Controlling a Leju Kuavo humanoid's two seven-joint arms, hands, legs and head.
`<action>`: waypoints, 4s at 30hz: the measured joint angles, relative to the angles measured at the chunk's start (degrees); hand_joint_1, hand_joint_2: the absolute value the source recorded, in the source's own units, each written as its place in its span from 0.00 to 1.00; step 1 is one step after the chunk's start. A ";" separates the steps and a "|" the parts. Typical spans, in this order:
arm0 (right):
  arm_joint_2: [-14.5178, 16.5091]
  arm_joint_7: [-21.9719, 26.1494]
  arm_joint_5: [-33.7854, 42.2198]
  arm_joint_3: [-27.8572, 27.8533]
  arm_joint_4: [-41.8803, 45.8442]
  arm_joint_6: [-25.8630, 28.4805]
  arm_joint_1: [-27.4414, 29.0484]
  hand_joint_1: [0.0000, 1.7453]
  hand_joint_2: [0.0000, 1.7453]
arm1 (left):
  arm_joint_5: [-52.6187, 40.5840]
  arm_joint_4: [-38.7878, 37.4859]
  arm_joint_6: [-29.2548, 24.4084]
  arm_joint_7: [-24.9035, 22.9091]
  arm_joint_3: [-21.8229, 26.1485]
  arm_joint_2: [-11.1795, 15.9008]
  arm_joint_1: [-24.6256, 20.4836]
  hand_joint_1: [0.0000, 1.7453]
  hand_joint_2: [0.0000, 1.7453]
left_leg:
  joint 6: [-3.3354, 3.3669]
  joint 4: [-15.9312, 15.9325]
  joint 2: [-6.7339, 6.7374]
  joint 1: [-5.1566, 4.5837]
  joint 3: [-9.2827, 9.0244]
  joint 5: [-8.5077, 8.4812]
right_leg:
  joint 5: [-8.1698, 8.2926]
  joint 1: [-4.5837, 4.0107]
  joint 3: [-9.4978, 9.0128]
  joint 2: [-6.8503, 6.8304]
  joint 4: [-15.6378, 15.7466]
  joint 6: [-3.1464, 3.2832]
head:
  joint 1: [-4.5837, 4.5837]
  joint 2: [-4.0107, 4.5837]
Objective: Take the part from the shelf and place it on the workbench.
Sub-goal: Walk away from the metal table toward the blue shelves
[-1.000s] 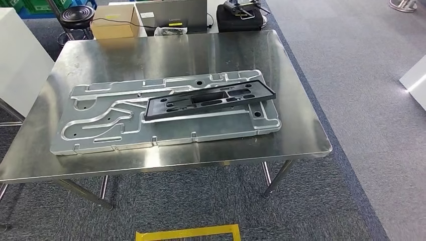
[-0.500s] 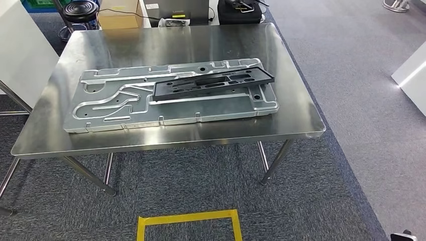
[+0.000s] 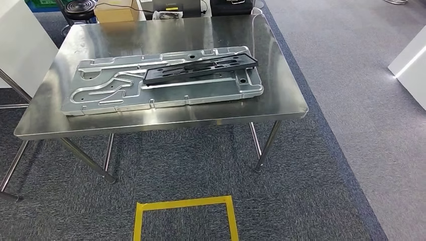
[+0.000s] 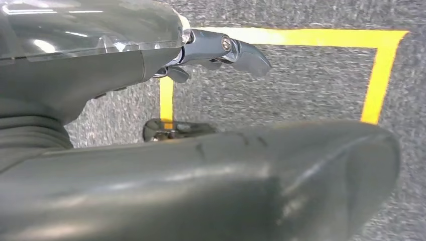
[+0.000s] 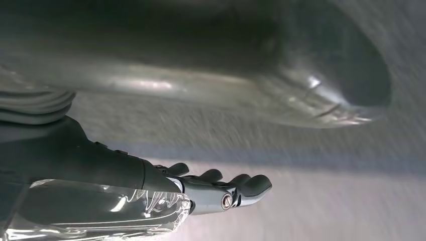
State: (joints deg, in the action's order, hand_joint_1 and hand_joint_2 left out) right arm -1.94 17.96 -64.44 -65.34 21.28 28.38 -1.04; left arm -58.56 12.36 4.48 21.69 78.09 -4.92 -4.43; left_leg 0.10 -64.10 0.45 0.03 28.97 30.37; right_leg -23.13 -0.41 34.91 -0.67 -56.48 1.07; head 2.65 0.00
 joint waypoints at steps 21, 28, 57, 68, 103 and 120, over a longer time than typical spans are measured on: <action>3.93 -5.96 -8.23 6.18 -7.98 -9.73 -1.45 0.00 0.00 | -1.59 0.08 0.52 0.60 -0.34 -0.17 0.05 0.00 0.00 | -0.10 6.15 0.32 0.11 6.34 -7.13 | -6.64 1.12 -9.30 0.29 1.71 -1.13 | -0.01 0.00; 4.32 -6.09 -8.23 6.62 -8.27 -9.78 -1.47 0.00 0.00 | -1.61 0.08 0.55 0.60 -0.34 -0.21 0.18 0.00 0.00 | -0.98 -9.31 0.06 0.49 7.93 2.11 | -2.10 0.91 -3.01 -0.03 0.92 -0.31 | -0.01 0.00; 5.10 -7.21 -5.39 5.39 -8.69 -16.02 -1.19 0.00 0.00 | -2.37 0.08 -1.91 -3.70 -1.16 -0.36 -0.06 0.00 0.00 | -1.00 -8.72 0.00 0.56 10.60 2.72 | -4.68 0.71 -7.49 0.01 2.66 -0.03 | 0.00 0.00; 5.35 -8.03 -3.45 3.60 -8.71 -17.88 -1.20 0.00 0.50 | -2.57 0.08 -1.89 -3.94 -1.22 -0.05 -0.16 0.00 0.00 | 1.57 7.24 -0.22 0.98 0.32 -2.03 | -6.57 1.09 -2.79 0.30 -3.73 -3.05 | -0.01 0.00; 5.52 -10.44 -0.32 -0.34 -8.73 -21.08 -1.57 0.00 1.00 | -2.80 0.05 -1.99 -4.42 -1.26 0.31 -0.14 0.00 0.25 | 2.07 6.32 -0.15 0.69 2.40 -2.88 | -11.96 1.26 3.37 0.54 -16.80 -3.77 | -0.01 0.00; 5.51 -12.62 4.49 2.67 -8.55 -22.20 -1.13 0.00 0.00 | 1.90 0.10 -2.21 -7.47 -7.04 0.86 0.71 0.00 0.00 | 0.73 5.62 -0.39 0.56 2.74 -2.69 | -4.79 1.16 -4.10 0.90 -0.85 -3.07 | -0.01 0.00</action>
State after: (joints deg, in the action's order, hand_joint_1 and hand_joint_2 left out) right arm 3.57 5.35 -59.95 -62.66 12.72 6.18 -2.17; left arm -56.67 12.46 2.27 14.22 71.05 -4.06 -3.72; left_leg 0.83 -58.48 0.06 0.60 31.71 27.67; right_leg -27.92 0.74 30.81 0.23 -57.34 -2.01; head 2.64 0.00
